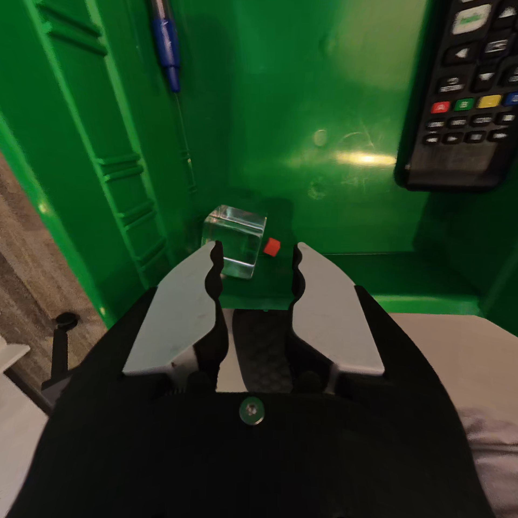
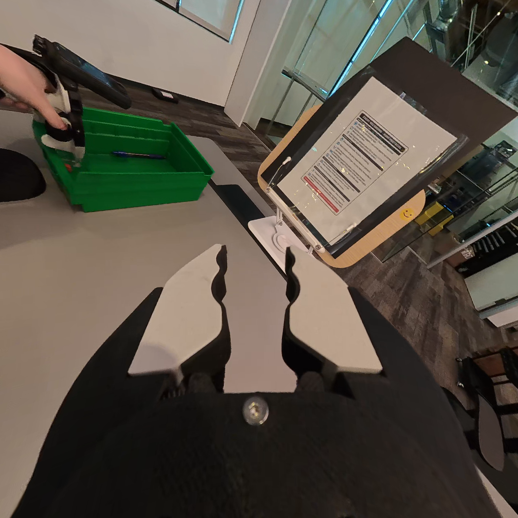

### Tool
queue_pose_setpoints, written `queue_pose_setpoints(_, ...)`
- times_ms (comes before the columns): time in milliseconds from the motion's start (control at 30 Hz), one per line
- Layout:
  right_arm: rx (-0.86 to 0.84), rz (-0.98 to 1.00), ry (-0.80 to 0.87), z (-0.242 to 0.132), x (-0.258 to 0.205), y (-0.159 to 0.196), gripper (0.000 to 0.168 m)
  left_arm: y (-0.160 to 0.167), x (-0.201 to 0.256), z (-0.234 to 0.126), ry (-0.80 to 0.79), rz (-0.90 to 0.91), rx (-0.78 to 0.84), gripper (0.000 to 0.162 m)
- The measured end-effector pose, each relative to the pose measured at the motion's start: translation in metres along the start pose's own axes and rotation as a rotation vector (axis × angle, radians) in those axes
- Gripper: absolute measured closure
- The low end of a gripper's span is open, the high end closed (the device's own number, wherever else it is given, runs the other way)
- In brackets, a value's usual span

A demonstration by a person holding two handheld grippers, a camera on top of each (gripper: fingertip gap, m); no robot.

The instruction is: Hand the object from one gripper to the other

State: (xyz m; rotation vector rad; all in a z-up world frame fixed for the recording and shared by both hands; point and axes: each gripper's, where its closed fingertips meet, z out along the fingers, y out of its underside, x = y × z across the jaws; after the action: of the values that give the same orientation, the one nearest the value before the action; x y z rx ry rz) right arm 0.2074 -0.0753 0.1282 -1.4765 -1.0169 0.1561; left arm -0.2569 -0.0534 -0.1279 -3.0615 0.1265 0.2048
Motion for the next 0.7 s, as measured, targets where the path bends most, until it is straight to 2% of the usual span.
queue_pose_setpoints(67,0.0,-0.009,0.001,-0.001,-0.002,-0.001,0.127,-0.003,0.009,-0.002,0.035,0.054,0.026,0.12)
queue_pose_setpoints(200,0.002,-0.015,-0.014,-0.001,-0.005,-0.001,0.127,-0.001,-0.005,-0.002,-0.052,0.103,0.026,0.11)
queue_pose_setpoints(300,0.003,-0.011,-0.02,0.001,-0.005,-0.001,0.127,0.006,-0.008,0.002,-0.019,0.014,-0.017,0.098)
queue_pose_setpoints(400,-0.002,0.0,-0.029,0.005,-0.007,0.001,0.127,0.012,-0.001,0.006,0.05,-0.054,-0.057,0.093)
queue_pose_setpoints(567,-0.003,0.042,0.009,0.02,-0.002,0.002,0.127,0.012,0.001,0.013,0.078,-0.11,-0.106,0.112)
queue_pose_setpoints(700,0.06,0.066,0.085,0.037,0.01,-0.004,0.127,0.006,0.001,0.015,0.105,-0.12,-0.099,0.112)
